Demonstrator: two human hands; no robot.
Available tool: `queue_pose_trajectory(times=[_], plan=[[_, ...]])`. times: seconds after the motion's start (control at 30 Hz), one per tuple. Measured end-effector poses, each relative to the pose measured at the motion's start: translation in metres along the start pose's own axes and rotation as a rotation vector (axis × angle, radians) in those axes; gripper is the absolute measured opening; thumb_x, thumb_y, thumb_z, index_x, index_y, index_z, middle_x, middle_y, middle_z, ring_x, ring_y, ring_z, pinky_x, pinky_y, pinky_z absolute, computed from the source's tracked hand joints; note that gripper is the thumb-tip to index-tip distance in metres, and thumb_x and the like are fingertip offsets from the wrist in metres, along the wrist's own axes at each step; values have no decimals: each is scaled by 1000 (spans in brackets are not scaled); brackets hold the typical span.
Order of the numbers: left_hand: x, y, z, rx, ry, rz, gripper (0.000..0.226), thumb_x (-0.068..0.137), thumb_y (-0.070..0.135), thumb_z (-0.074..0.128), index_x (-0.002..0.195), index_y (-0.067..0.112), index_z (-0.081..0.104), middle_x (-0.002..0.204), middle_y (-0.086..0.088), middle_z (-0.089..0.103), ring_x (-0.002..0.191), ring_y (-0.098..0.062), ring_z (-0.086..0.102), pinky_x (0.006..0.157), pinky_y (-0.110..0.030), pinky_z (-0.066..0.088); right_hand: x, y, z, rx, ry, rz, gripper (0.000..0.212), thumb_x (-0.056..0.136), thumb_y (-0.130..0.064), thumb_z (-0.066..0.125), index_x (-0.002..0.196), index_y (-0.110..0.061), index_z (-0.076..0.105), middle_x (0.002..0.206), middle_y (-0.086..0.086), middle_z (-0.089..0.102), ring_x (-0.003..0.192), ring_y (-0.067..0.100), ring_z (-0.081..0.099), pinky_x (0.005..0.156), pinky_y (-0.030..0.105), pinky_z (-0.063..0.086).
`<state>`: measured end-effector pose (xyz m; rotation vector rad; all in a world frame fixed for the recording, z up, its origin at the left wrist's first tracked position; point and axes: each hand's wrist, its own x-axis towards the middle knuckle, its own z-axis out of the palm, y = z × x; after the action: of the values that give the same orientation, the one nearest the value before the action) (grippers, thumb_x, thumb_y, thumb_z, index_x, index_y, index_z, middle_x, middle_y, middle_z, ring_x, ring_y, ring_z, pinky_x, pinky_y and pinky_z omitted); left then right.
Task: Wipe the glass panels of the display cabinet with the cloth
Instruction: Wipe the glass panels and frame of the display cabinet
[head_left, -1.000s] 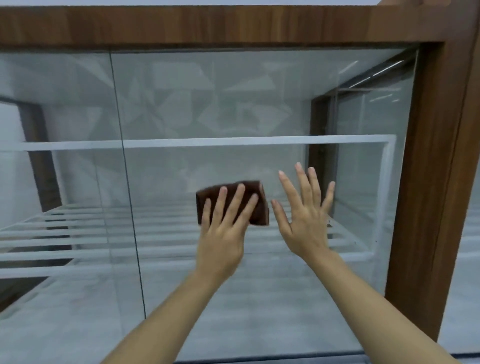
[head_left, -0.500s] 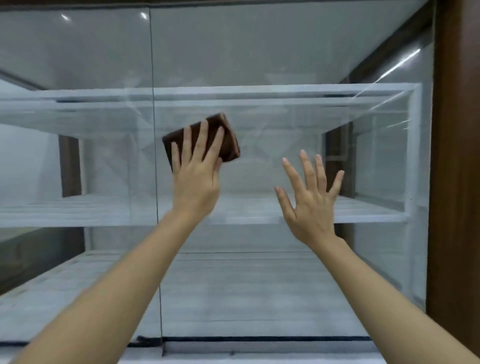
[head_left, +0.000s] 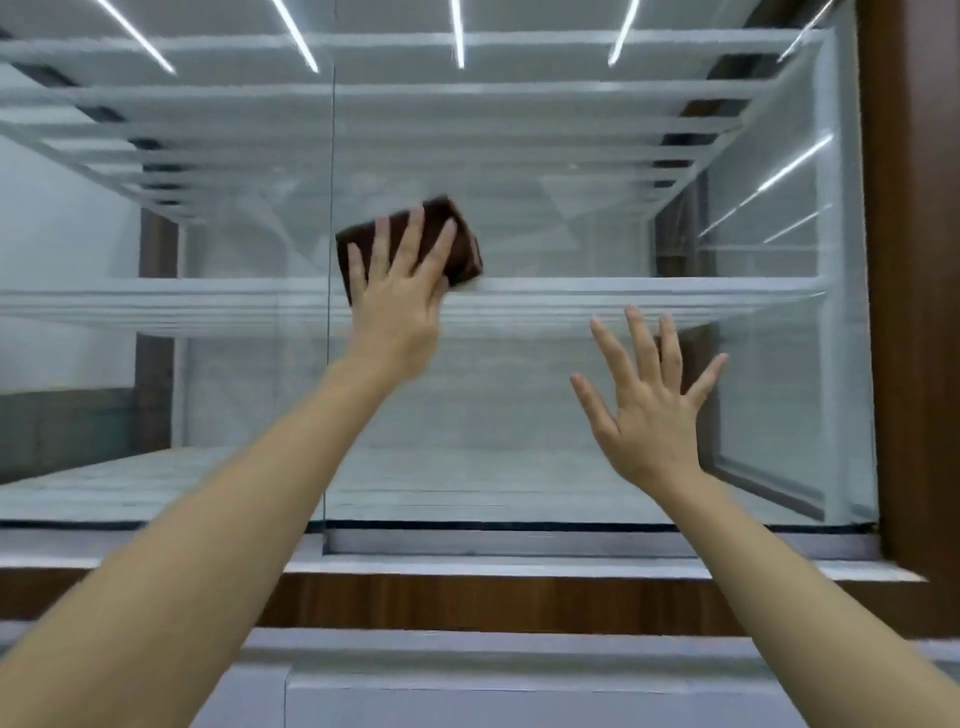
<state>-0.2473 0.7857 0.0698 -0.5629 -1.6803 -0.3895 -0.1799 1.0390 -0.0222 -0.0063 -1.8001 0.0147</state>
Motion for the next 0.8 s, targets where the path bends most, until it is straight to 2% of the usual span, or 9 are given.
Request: queue_pose_trajectory(times=[0.13,0.2,0.33,0.4,0.47,0.53,0.63,0.73,0.8], plan=[[-154,25,19,-23,-107,153,59,103,33,30,159,38,12,169,3,3,155,-29,-7,123,-52,-5,-18,4,3,37,11,-25,61,98,-59,28,156,-40,19,168,-5,8,155,23,-1,115,62,-16],[-201,29,20,2,-197,221,58,104,36,26,159,40,8,169,7,0,155,-25,-12,122,-49,-8,-31,13,2,92,29,-80,60,98,-55,35,155,-34,29,167,-2,17,155,23,7,119,58,-11],[-125,16,13,66,-194,308,56,102,37,30,157,40,21,167,4,14,154,-29,6,122,-54,3,-51,43,0,160,85,-95,64,96,-54,43,152,-25,38,164,4,25,155,24,13,124,53,0],[-57,20,5,18,-119,156,54,103,34,33,156,38,23,167,5,15,154,-31,9,121,-56,3,-53,52,-2,190,101,-74,67,94,-55,45,152,-23,37,164,5,26,154,25,13,124,50,-3],[-10,29,2,-20,-72,3,53,107,32,33,158,38,19,168,6,7,155,-29,1,121,-54,-5,-55,54,-1,179,103,-92,67,94,-55,45,152,-23,37,164,6,26,154,26,14,124,49,-2],[-1,42,10,-39,-20,-47,52,108,33,32,158,37,18,169,5,5,155,-29,-3,121,-55,-7,-56,54,1,161,114,-102,66,94,-55,45,151,-22,39,164,6,26,154,27,16,124,51,-1],[-64,59,30,-3,13,177,54,102,33,36,155,35,30,166,1,20,154,-33,10,120,-57,4,-58,54,1,192,110,-96,65,95,-54,44,151,-23,38,164,4,26,154,26,15,124,54,1],[-143,71,43,109,-135,555,58,99,33,39,156,36,28,166,0,22,154,-32,12,120,-56,8,-60,61,-5,246,68,-103,64,94,-52,46,152,-26,35,164,3,25,155,24,14,124,55,3],[-127,69,43,116,-165,631,56,99,35,37,154,37,31,164,1,27,153,-31,17,120,-55,10,-61,72,-10,221,51,-131,65,94,-53,45,153,-27,33,165,3,24,155,23,13,124,56,5]])
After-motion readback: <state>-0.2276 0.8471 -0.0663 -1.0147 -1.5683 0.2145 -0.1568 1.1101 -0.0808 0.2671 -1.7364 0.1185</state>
